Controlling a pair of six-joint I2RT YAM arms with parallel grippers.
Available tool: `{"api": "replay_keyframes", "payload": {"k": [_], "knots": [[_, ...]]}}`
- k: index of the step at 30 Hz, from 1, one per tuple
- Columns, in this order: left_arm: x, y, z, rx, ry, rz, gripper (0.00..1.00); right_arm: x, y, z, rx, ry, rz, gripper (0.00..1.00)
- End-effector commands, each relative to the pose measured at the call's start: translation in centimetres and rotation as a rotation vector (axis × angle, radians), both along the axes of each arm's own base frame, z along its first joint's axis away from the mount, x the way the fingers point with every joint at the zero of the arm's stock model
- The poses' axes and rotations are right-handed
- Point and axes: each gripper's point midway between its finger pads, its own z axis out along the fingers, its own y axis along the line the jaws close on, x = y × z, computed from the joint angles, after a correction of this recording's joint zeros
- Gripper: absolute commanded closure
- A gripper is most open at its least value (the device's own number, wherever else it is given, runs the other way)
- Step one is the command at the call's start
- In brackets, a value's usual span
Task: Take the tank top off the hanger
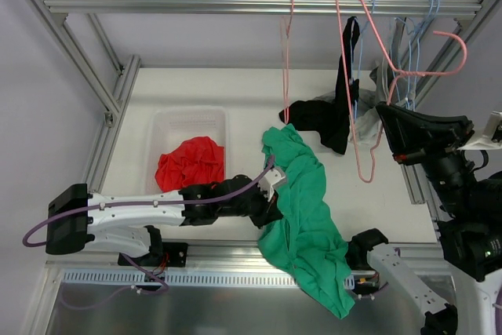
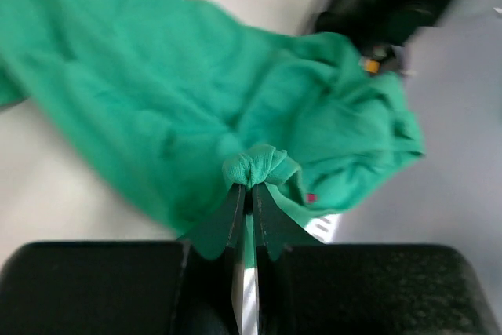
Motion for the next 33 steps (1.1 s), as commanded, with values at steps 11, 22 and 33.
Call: {"api": "replay_keyframes", "payload": {"k": [11,22,33], "knots": [[5.8,0.2,7.7,-0.063,-0.193,0.264,0.90,2.3,-4.4,-13.3,-0.264,0.563,-0.285,1.00],[4.6,2.2,9.0,-0.074,-0.193,0.224,0.01,12.7,0.9,-9.3,-0.281,0.584,-0.222,1.00],[3.2,3.2,7.1,-0.051,-0.156,0.168,0.01,23.9,5.3,-9.0,-0.332,0.606,-0.296,1.00]]}}
